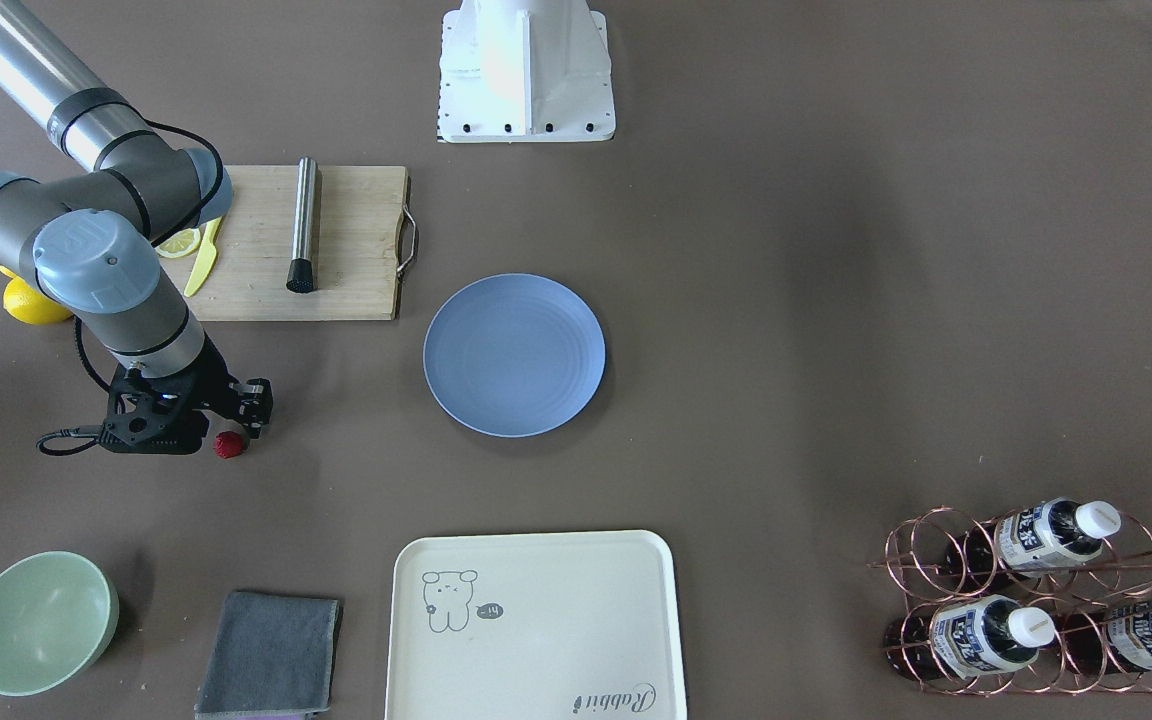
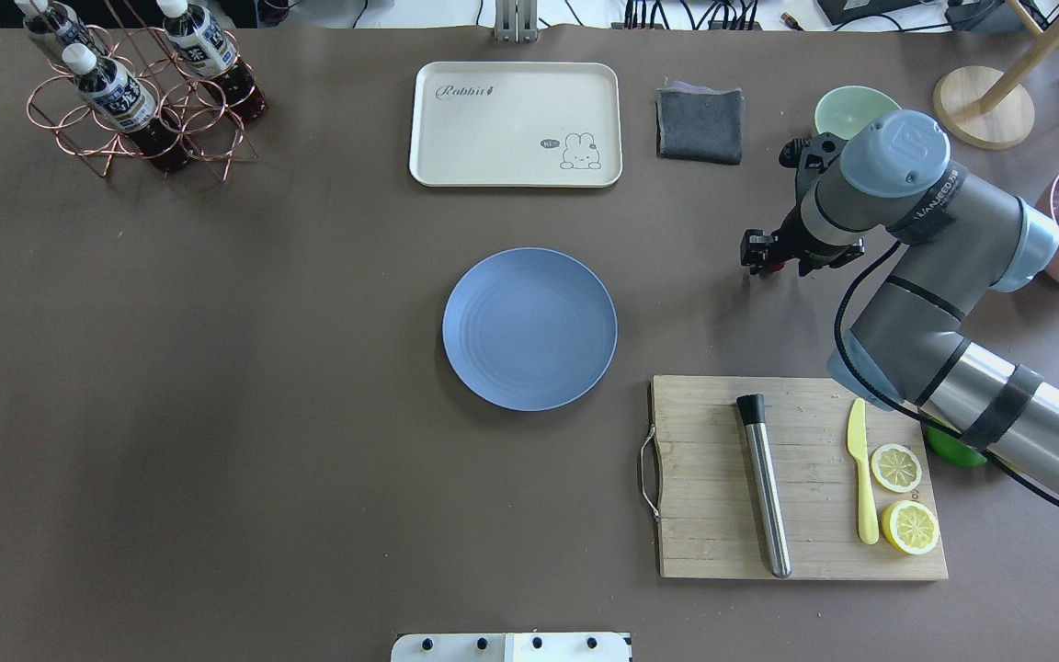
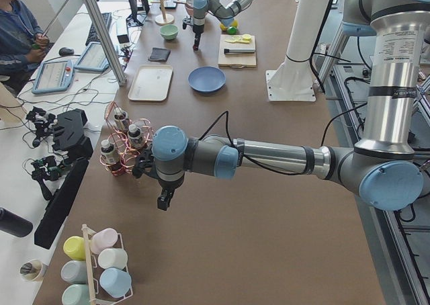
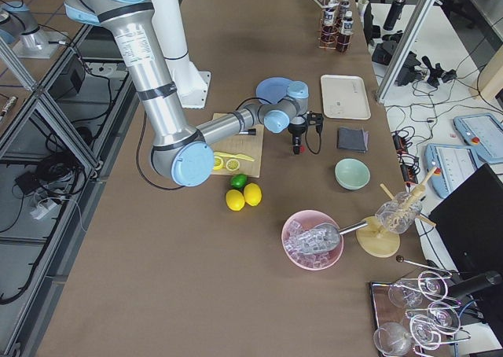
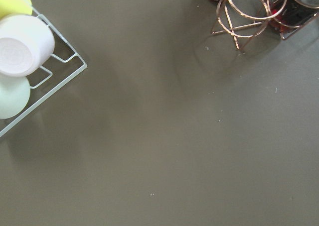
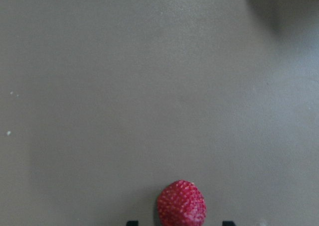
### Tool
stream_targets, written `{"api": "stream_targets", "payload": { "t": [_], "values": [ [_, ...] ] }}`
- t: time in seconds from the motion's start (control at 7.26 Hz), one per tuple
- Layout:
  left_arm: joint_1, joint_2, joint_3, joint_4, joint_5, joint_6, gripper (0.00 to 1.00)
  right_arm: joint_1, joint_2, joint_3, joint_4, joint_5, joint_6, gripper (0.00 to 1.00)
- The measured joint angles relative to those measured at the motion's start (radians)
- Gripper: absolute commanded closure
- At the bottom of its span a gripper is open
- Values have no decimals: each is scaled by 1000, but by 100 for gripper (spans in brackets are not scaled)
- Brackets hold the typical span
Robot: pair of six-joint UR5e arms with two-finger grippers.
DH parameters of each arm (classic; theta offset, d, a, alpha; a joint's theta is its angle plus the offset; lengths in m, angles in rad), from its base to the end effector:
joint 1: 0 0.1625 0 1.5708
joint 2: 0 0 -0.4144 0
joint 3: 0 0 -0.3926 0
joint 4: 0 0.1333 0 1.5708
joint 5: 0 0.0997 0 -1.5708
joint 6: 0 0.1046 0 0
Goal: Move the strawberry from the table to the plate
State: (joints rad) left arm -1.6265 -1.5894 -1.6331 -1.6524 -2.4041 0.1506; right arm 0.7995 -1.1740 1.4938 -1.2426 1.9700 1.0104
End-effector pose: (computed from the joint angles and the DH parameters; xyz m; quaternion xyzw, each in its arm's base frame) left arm -0.0841 -0.5049 0.5984 0.1154 0.3936 0.0760 0.9088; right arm -0.4010 -0.5453 0.4379 0.0500 -0.3608 0.0481 0.9300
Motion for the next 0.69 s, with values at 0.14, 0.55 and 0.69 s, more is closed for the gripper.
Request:
{"api": "stream_targets", "payload": {
  "t": [0.14, 0.55, 0.69],
  "values": [
    [-5, 7, 4, 0, 2, 4, 2, -3, 1, -1, 0, 0, -2, 43],
    [-7, 12, 8, -2, 3, 22, 2, -1, 0, -1, 0, 0, -11, 43],
    [-7, 12, 8, -2, 3, 31, 2, 7, 0, -3, -1, 0, -13, 43]
  ]
}}
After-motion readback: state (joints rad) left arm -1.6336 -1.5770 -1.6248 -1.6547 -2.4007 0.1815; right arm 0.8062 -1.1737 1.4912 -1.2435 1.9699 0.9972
